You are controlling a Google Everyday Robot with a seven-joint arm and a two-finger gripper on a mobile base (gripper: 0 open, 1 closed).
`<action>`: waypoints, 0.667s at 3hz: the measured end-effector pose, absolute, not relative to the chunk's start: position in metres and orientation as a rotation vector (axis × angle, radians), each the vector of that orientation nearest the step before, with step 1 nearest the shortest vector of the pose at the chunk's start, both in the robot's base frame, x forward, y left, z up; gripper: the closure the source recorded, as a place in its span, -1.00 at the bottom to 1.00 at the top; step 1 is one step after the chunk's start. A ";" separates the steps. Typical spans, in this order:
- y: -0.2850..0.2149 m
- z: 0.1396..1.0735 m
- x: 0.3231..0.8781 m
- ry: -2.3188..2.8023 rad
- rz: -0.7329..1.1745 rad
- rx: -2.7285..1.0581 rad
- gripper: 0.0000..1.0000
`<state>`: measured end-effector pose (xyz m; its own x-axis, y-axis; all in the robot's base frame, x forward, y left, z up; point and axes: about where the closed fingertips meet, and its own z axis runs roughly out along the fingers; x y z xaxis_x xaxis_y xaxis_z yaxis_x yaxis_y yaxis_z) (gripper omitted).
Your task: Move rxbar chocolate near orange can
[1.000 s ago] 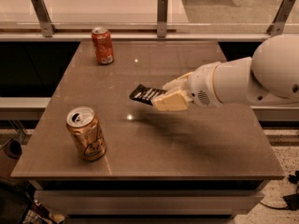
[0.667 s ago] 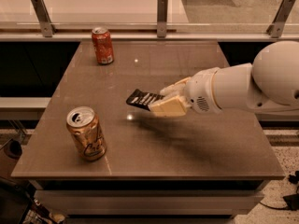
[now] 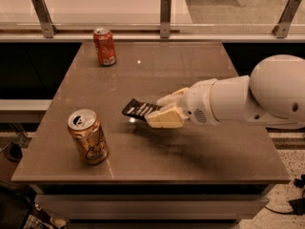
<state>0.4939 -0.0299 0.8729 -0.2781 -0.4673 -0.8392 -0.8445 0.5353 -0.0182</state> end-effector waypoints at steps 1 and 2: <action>-0.015 0.866 0.487 1.932 0.565 -1.077 1.00; 0.005 0.864 0.478 1.949 0.562 -1.092 1.00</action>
Offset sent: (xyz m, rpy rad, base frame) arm -0.0252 0.0568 -0.0169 -0.0331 0.0551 0.0124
